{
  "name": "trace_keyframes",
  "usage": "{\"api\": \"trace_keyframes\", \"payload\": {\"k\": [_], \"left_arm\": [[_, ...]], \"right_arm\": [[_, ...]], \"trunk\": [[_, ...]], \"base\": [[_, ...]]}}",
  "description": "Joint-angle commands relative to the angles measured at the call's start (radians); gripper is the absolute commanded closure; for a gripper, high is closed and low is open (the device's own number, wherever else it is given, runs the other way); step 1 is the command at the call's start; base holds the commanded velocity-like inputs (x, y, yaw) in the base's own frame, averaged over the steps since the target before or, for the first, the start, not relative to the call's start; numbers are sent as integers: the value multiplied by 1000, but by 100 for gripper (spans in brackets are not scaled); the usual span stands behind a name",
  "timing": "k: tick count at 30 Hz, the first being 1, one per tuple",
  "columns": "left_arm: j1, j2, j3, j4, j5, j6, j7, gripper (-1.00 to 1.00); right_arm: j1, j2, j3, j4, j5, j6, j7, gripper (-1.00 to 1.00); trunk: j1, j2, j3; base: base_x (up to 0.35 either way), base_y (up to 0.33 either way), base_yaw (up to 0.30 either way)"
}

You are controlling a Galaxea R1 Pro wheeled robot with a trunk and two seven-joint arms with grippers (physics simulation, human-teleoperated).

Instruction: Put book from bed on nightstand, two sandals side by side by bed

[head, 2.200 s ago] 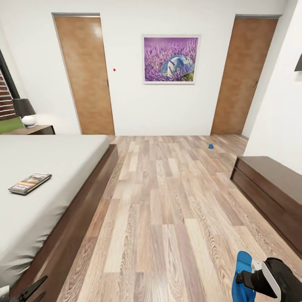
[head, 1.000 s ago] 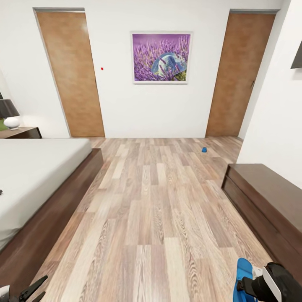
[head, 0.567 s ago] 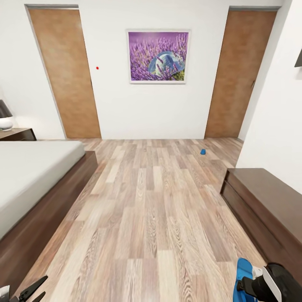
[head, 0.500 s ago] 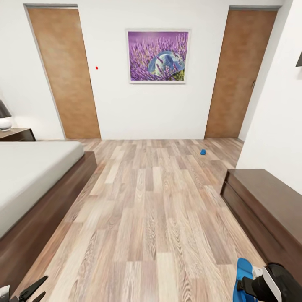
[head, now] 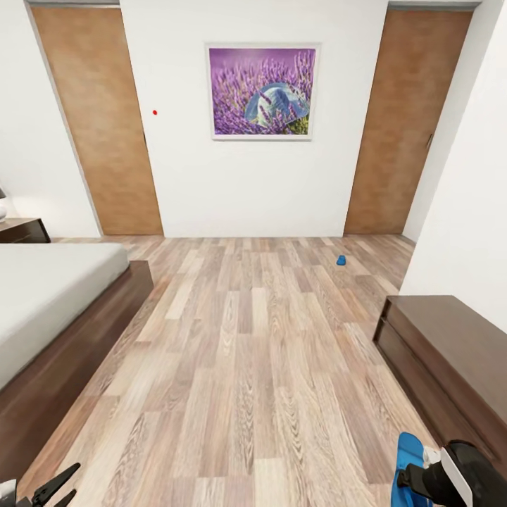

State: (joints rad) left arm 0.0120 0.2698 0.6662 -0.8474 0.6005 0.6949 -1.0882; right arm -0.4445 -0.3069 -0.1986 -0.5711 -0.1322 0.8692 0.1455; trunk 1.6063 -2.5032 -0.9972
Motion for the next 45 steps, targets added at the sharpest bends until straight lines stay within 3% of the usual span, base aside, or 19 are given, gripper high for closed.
{"api": "trace_keyframes", "payload": {"k": [1,45], "left_arm": [[0,0,0,-1,5,8,1,-100],[0,0,0,-1,5,8,3,-100]], "right_arm": [[0,0,-2,-1,-4,5,0,100],[0,1,12,-1,3,5,1,100]], "trunk": [[0,0,-1],[0,0,-1]], "base": [[324,-61,0],[330,-3,0]]}}
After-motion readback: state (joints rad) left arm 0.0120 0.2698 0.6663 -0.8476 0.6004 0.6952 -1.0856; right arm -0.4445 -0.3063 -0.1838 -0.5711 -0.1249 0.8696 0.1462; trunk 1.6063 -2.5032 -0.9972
